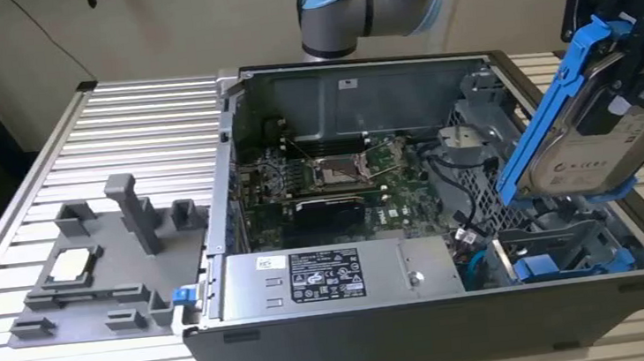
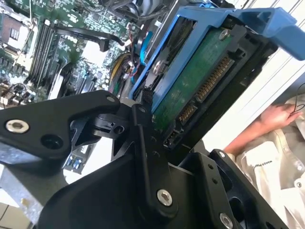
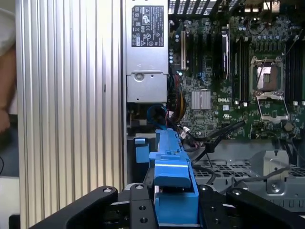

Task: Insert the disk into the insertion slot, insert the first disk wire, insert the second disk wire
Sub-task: 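Insert the disk into the insertion slot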

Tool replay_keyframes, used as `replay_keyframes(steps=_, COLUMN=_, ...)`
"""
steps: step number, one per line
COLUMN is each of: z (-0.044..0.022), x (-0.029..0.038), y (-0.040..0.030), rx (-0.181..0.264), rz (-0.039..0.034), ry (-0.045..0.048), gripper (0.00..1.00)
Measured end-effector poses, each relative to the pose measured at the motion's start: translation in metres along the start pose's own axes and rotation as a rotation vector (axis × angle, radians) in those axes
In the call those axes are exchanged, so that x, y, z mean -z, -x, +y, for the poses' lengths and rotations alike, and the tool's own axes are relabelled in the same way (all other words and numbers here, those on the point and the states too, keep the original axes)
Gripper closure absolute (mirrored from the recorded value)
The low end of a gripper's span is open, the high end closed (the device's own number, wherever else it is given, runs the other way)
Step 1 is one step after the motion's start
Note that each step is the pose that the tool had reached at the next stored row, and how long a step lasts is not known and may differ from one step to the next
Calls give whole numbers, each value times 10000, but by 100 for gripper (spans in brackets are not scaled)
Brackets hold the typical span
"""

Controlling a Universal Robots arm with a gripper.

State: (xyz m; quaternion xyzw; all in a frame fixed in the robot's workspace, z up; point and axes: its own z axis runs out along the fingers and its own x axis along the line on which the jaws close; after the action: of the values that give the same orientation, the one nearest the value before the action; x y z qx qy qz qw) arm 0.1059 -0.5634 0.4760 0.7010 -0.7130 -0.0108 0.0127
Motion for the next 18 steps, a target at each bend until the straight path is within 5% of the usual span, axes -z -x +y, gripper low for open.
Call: replay_keyframes(steps=18, z=-102, x=-293, y=-11, rx=18, rz=-3, ry=-59, gripper=67)
